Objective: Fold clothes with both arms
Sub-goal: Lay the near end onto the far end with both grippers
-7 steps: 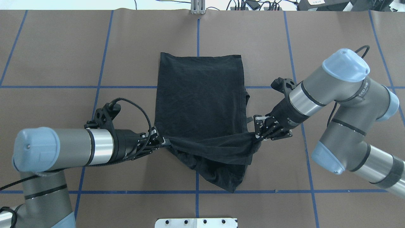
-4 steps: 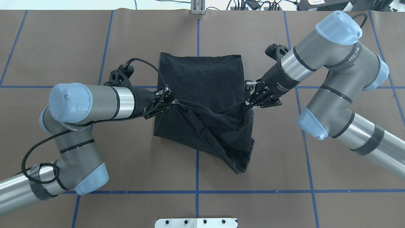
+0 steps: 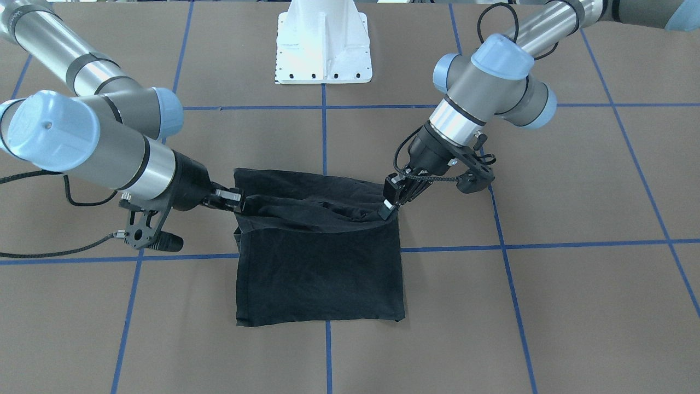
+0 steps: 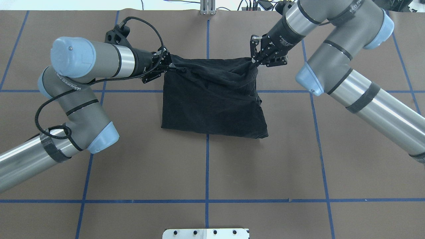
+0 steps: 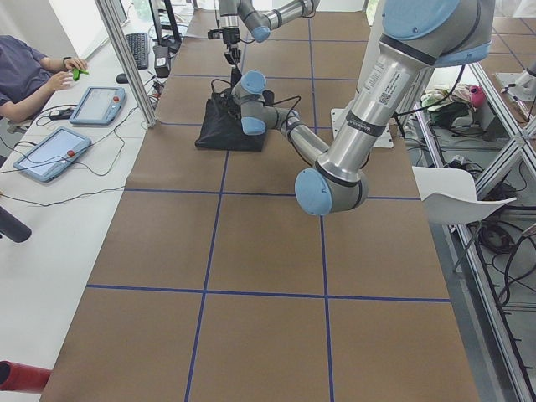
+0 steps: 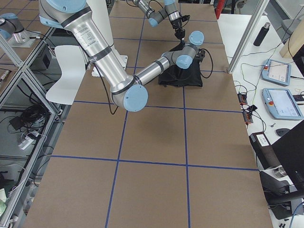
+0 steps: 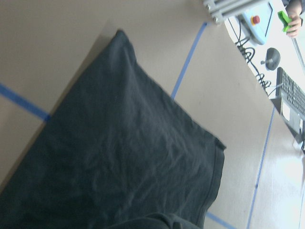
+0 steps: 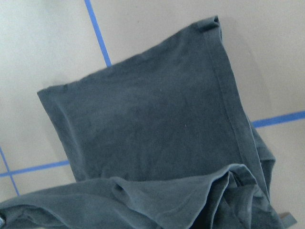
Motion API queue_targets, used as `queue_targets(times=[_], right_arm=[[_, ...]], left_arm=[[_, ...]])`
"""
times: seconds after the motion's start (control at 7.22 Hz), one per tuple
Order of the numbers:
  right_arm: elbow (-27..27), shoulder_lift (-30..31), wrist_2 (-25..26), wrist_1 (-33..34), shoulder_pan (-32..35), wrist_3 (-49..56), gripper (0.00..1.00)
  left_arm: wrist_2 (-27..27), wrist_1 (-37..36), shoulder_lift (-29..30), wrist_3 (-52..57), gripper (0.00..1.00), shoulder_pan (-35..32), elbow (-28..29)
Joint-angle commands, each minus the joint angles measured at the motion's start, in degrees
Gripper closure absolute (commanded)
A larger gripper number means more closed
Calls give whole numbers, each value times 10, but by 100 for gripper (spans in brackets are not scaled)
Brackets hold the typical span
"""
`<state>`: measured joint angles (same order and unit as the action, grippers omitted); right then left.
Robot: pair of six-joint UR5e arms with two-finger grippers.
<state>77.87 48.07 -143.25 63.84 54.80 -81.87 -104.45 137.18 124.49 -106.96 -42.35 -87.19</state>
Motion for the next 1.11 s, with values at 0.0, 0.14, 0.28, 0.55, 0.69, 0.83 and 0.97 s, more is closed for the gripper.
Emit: queue_targets(times=[0.0,0.14,0.28,0.55,0.69,0.83,0.97], right_arm=[[-119,-74,37,-2,12,14,100],[-156,-94,52,-11,10,16,100],[-183,-101,53,-35,7,16,100],[-228,-120,69,-52,0,16,100],[-245,-129,80,-52,-4,16,100],[-260,-136,90,-53,-7,16,100],[-269,-135,100,-53,-9,16,100]], left_arm=[[-1,14,49,0,100,-12,80],[1,44,58,-1,100,-12,118],[3,66,58,-1,100,-12,141],[5,73,58,-2,100,-22,157],[7,73,65,-3,100,-26,174],[23,78,94,-7,100,-26,210],[34,88,116,-8,100,-26,246]])
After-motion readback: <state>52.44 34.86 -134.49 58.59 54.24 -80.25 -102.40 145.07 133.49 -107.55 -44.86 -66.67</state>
